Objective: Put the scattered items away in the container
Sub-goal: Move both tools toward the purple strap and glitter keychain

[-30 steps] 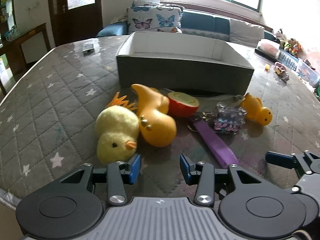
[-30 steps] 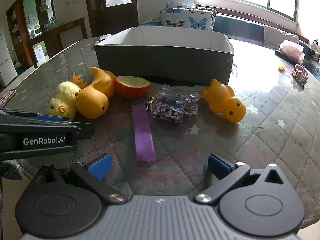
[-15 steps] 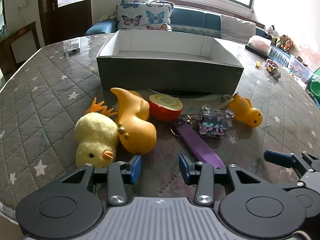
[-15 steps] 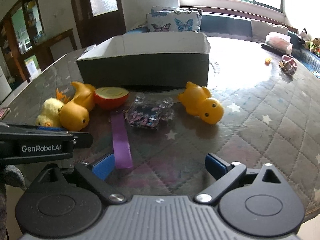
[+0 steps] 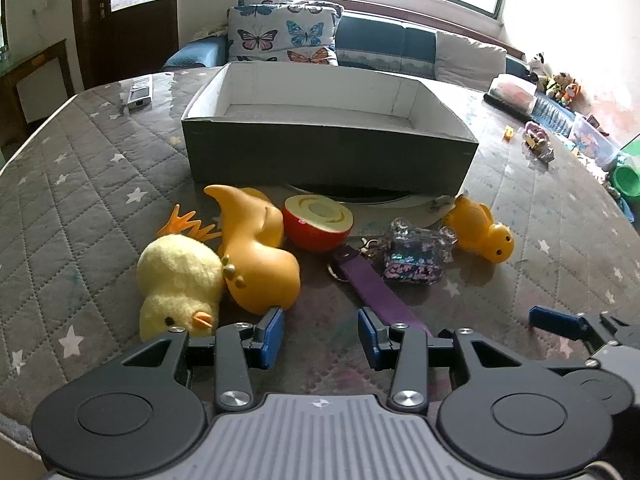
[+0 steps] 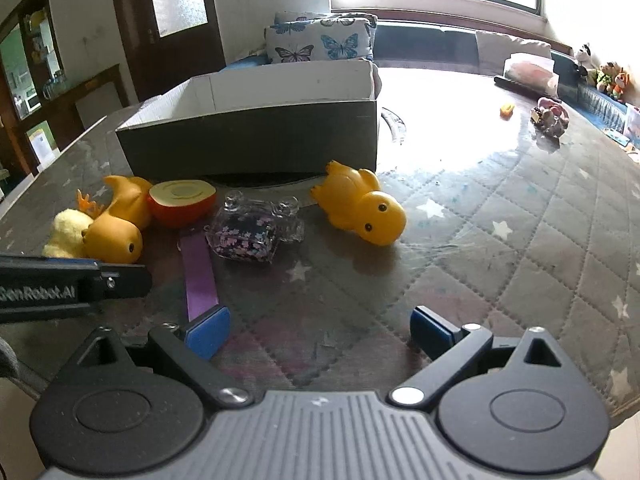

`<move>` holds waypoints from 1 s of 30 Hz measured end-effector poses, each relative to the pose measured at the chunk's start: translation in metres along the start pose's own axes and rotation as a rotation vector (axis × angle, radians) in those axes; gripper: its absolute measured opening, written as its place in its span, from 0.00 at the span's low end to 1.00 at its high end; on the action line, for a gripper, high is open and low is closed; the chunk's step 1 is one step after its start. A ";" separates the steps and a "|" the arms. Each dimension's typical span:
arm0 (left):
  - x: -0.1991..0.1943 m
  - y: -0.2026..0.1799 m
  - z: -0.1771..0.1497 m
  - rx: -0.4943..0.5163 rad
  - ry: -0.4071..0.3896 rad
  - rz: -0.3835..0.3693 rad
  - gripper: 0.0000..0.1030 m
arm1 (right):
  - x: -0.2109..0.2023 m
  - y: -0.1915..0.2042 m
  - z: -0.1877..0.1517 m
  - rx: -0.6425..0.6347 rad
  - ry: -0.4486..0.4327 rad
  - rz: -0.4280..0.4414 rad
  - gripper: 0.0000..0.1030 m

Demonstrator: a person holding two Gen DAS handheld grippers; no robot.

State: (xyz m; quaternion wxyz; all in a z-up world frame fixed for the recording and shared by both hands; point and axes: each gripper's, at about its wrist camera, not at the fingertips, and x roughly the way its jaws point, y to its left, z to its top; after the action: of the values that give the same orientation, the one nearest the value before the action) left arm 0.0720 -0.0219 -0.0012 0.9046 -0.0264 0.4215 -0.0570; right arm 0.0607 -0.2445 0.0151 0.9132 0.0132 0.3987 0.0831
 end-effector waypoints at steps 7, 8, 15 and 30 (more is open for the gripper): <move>0.001 -0.008 0.005 0.012 0.003 -0.026 0.42 | -0.001 0.005 -0.001 -0.028 0.004 0.046 0.94; 0.002 -0.008 0.005 0.012 0.006 -0.031 0.42 | -0.002 0.006 -0.002 -0.034 0.004 0.064 0.93; 0.011 -0.014 0.009 0.012 0.031 -0.054 0.41 | -0.005 0.006 -0.005 -0.064 -0.002 0.116 0.89; 0.037 -0.040 0.017 0.037 0.086 -0.006 0.42 | -0.005 -0.028 0.001 -0.020 -0.008 0.087 0.89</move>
State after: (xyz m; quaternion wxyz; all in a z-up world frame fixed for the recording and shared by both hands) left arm 0.1052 -0.0662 -0.0149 0.8859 -0.0086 0.4586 -0.0686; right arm 0.0623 -0.2731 0.0172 0.9104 0.0216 0.3933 0.1264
